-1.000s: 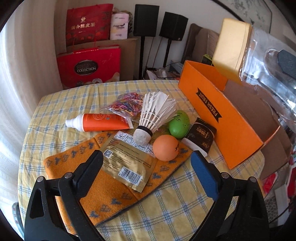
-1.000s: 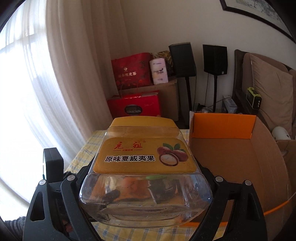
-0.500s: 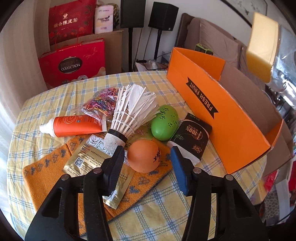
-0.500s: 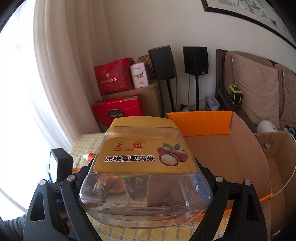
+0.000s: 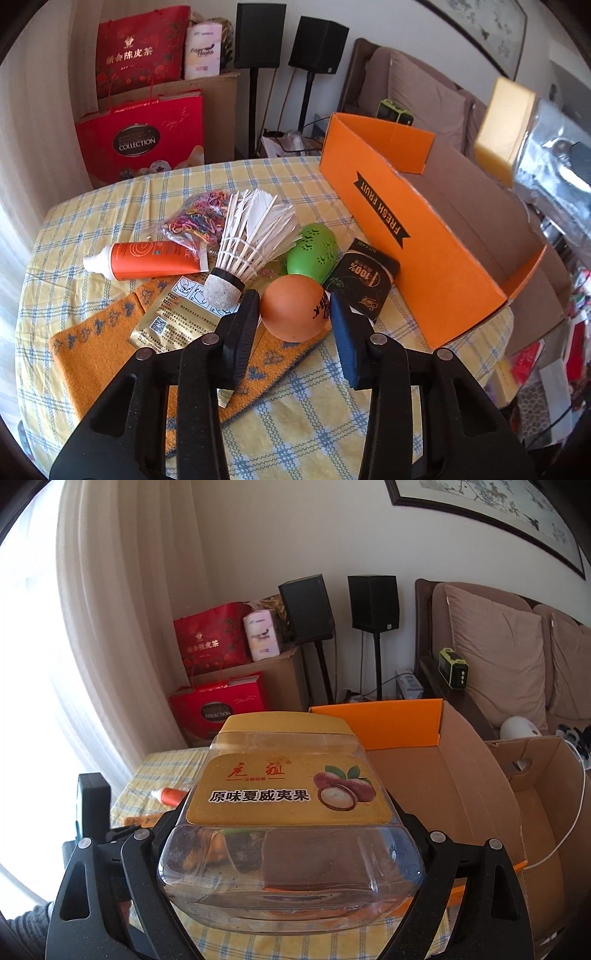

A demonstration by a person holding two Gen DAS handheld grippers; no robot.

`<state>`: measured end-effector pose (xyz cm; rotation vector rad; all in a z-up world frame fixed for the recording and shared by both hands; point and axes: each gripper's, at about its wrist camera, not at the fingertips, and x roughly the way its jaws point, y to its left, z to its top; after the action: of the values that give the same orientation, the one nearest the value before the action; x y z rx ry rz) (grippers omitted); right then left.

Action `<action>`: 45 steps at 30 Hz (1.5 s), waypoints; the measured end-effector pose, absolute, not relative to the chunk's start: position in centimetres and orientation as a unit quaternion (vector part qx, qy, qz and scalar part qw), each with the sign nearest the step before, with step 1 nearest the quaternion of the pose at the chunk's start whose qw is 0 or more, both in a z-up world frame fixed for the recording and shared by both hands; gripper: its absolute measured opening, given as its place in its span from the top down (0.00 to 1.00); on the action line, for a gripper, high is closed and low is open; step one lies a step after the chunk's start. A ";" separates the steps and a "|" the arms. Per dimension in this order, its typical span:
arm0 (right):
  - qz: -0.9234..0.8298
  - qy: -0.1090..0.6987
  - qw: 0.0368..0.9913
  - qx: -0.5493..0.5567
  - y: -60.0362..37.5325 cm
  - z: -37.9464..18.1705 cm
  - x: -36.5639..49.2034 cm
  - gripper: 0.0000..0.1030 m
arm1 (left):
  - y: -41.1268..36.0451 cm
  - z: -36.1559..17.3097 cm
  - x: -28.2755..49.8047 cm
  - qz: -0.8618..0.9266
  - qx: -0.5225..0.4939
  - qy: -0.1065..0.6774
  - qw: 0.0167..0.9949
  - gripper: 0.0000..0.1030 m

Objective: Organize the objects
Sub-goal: 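Release the orange ball into the box with left gripper while right carries jar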

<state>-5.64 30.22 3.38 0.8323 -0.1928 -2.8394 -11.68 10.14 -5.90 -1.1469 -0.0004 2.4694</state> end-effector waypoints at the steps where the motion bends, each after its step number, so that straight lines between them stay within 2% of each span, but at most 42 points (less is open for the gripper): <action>1: -0.954 -0.066 0.085 0.279 30.5 3.4 -5.6 0.12 | 10.2 -5.3 -11.5 0.888 -0.407 -0.001 0.212 0.65; 10: -0.959 -0.065 0.042 0.272 33.9 3.3 -5.5 0.12 | 12.8 -1.0 -10.3 0.885 -0.383 -0.007 0.264 0.65; 20: -0.960 -0.051 0.005 0.274 37.8 2.6 -6.1 0.12 | 17.9 1.0 -10.2 0.878 -0.372 0.001 0.303 0.65; 32: -0.953 -0.030 -0.002 0.301 40.9 -0.8 -9.2 0.12 | 25.0 0.7 -10.5 0.864 -0.376 0.037 0.333 0.64; 45: -0.945 -0.011 -0.021 0.326 41.2 -4.1 -10.2 0.12 | 27.5 -2.2 -11.0 0.853 -0.407 0.056 0.324 0.64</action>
<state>-10.20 41.21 -4.14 1.0376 -0.0339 -3.0106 -10.99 27.48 -2.24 -1.0669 0.1466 2.2366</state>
